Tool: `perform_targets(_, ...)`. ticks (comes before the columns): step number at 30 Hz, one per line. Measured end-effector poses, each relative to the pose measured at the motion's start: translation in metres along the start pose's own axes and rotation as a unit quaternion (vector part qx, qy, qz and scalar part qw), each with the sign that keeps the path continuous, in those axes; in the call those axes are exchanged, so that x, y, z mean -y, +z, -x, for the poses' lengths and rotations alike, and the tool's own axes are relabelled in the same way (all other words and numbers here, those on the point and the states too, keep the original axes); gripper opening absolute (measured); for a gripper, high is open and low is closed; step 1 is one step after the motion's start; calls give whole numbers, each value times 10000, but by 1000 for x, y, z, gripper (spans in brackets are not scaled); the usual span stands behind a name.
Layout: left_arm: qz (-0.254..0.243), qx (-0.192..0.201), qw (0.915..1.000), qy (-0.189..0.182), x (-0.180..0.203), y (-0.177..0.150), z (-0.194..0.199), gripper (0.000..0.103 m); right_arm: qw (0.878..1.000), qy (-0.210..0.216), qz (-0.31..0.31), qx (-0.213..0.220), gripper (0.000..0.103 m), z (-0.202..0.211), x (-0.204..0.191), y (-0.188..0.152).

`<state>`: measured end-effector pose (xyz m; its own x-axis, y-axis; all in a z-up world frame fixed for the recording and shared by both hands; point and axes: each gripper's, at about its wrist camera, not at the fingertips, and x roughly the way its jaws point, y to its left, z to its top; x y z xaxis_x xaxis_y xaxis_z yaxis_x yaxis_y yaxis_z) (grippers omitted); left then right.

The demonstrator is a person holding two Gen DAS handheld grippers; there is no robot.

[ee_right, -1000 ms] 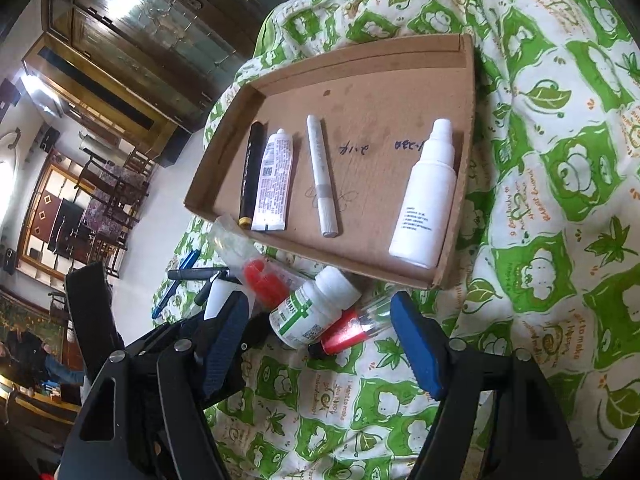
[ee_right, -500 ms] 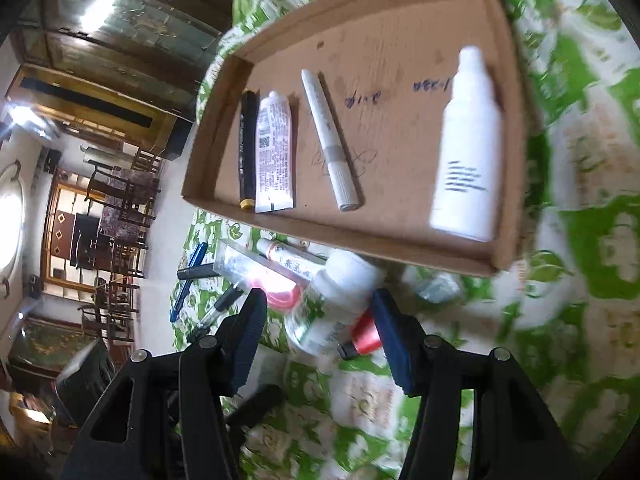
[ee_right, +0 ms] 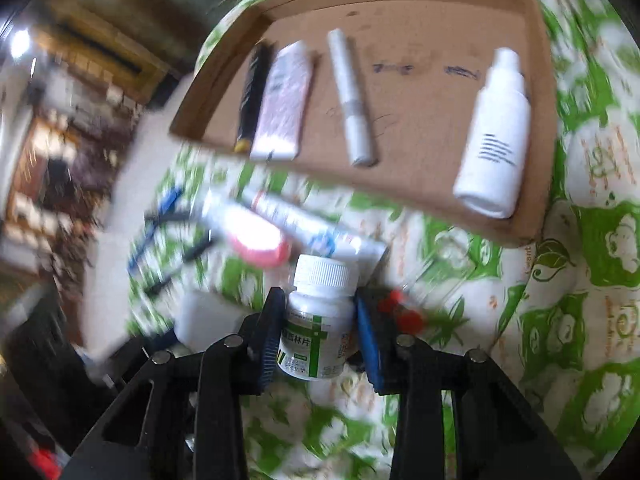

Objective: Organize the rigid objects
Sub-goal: 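Grasp the white charger block with the left tool while the right tool grasps the white pill bottle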

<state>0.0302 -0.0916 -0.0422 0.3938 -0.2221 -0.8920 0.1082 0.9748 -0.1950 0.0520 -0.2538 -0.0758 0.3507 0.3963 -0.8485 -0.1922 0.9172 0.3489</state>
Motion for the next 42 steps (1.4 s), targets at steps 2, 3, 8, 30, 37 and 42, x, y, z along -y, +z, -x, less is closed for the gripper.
perform_targets(2,30,12,10000,-21,-1,-1,1,76,9991,-231,328,-116,34,-7,-12,-5)
perform_targets(3,43,11,10000,-32,-2,0,1,76,9982,-345,469,-163,34,-12,-16,-8)
perform_targets(8,104,33,9999,-77,-3,-1,0,76,9968,-445,652,-119,34,-13,-21,-7)
perform_targets(30,196,138,9996,-120,-10,2,7,66,9989,170,-7,438,34,30,9,3)
perform_targets(37,176,161,9997,-86,-9,1,8,66,9982,183,-142,557,34,39,18,1)
perform_targets(42,198,201,9995,-128,-9,1,9,65,9982,180,-128,556,34,39,19,1)
